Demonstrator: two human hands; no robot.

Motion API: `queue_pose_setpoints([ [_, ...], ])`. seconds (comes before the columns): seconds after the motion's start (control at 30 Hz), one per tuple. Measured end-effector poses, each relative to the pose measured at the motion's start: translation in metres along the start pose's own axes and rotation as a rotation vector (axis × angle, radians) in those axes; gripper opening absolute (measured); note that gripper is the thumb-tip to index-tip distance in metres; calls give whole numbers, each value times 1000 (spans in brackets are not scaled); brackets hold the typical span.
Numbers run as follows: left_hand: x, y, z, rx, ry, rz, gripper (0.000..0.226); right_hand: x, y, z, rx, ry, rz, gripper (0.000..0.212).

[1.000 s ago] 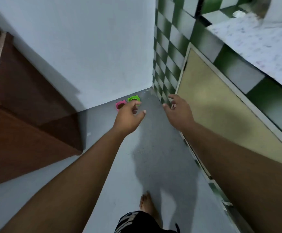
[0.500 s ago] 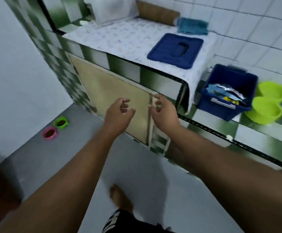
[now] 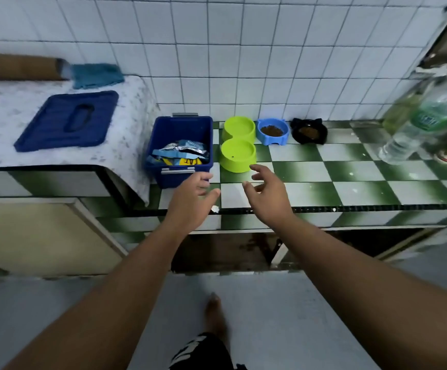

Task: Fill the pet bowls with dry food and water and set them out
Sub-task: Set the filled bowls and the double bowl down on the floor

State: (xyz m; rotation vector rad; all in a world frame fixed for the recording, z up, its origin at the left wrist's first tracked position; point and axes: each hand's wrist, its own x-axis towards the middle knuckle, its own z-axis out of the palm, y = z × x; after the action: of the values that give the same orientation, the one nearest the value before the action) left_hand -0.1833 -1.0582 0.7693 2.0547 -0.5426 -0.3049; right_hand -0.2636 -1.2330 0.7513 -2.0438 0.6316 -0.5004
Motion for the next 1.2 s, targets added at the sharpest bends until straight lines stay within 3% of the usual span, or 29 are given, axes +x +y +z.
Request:
queue_pose_setpoints([
  [0.37, 170, 45, 125, -143, -193, -43, 37, 128, 86, -85, -55, 202, 267, 45],
  [0.63, 269, 53, 206, -52, -259, -218, 81, 224, 167, -128, -38, 242, 389, 40],
  [0.77, 317, 35, 252, -67, -169, -311, 92, 290, 203, -148, -52, 186, 375, 40],
  [0.97, 342, 40, 293, -256, 82, -508, 52, 370, 248, -170, -86, 96, 441, 55],
  [1.2, 369, 45, 314, -242, 222, -575, 52, 432, 287, -166, -147, -37, 551, 71],
])
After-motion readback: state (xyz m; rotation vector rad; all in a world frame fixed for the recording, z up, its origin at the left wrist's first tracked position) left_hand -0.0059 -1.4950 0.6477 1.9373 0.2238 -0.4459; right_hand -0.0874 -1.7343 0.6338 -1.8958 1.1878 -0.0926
